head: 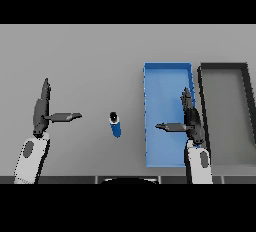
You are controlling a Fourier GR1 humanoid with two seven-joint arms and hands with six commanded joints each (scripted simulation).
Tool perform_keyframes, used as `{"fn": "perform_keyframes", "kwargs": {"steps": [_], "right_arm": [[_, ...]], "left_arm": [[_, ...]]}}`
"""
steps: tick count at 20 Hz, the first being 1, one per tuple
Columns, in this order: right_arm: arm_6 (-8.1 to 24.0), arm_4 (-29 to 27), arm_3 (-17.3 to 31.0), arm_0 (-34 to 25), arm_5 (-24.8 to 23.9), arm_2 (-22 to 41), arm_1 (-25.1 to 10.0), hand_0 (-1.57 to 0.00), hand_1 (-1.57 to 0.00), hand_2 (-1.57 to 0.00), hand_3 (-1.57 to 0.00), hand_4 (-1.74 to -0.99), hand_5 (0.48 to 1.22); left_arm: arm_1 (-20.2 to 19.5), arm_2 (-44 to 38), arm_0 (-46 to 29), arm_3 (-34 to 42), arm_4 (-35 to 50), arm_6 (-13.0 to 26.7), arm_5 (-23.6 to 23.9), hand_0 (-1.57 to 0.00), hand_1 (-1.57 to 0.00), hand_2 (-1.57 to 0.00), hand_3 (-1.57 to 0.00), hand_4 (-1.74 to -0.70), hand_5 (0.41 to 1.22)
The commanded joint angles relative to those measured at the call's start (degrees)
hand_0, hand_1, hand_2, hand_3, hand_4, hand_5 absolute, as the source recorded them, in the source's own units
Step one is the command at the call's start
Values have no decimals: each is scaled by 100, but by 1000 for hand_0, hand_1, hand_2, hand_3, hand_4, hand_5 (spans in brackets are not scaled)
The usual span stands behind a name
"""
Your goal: Pick up the blue pipe and place it into the blue bin.
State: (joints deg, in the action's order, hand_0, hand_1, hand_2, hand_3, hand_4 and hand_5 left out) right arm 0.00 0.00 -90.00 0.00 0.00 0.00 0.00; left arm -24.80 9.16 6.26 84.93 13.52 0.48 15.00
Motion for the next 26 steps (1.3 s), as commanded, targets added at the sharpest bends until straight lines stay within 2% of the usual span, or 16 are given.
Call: {"fn": "perform_keyframes", "kwargs": {"steps": [1,6,7,8,9,11,13,16,19,21,23,26], "right_arm": [[-2,-11,-1,3,3,-12,-13,1,1,1,1,-1205,629],[6,-119,-19,-13,72,-104,-119,1,1,1,1,-1205,629],[-525,315,-254,241,132,48,-498,1,1,1,1,-1205,629],[-756,556,-371,371,171,132,-717,1,1,1,1,-1201,628],[-849,707,-490,522,222,204,-860,1,1,1,1,-1197,627],[-794,873,-575,580,231,324,-896,1,1,1,1,-1193,622],[-743,852,-691,598,281,354,-916,1,1,1,1,-1206,625],[-719,878,-696,676,290,344,-968,1,1,1,1,-1192,621],[-742,886,-772,669,318,374,-996,1,1,1,1,-1179,616],[-638,942,-727,596,305,402,-990,1,1,1,1,-1174,616],[-609,991,-810,668,298,437,-993,1,1,1,1,-1164,617],[-555,925,-855,750,309,412,-970,1,1,1,1,-1189,619]], "left_arm": [[13,9,-1,10,-8,-25,12,1,1,1,1,-966,593],[93,110,0,115,-97,10,111,1,1,1,1,-966,593],[-250,271,-211,114,-162,-399,-443,1,1,1,1,-966,593],[-526,319,-284,90,-183,-557,-792,1,1,1,1,-963,592],[-665,375,-279,7,-219,-673,-1031,1,1,1,1,-960,590],[-841,371,-324,-12,-172,-808,-1291,1,1,1,1,-959,592],[-848,429,-329,48,-150,-821,-1387,1,1,1,1,-960,594],[-1043,531,-449,237,-9,-1047,-1861,1,1,1,1,-976,584],[-1279,781,-645,612,-24,-924,-2227,1,1,1,1,-1026,549],[-1237,1056,-729,855,-102,-804,-2386,1,1,1,1,-1071,522],[-1063,1385,-723,1023,-190,-446,-2469,1,1,1,1,-1113,497],[-876,1729,-700,1075,-511,-263,-2463,1,1,1,1,-1137,464]]}}
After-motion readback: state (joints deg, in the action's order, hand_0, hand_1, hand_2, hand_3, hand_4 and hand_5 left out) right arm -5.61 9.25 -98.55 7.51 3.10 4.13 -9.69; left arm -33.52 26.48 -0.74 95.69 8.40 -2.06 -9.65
